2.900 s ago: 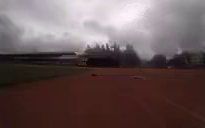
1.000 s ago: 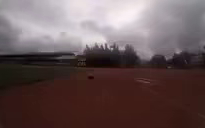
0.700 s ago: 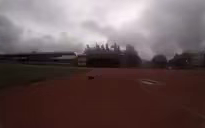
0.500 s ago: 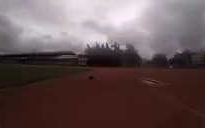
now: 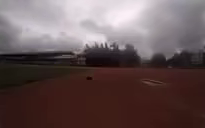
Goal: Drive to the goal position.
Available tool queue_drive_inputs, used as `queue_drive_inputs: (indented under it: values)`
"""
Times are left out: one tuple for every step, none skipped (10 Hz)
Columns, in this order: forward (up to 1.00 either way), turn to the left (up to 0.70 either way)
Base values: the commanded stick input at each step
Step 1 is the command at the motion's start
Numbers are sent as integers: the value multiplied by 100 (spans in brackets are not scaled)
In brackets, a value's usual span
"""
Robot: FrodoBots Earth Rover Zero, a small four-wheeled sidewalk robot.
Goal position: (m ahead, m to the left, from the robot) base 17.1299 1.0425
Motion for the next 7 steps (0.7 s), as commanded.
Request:
queue_drive_inputs:
  values:
    - [70, -20]
    - [70, -35]
    - [70, -35]
    - [70, -35]
    - [70, -35]
    - [70, -35]
    - [70, -21]
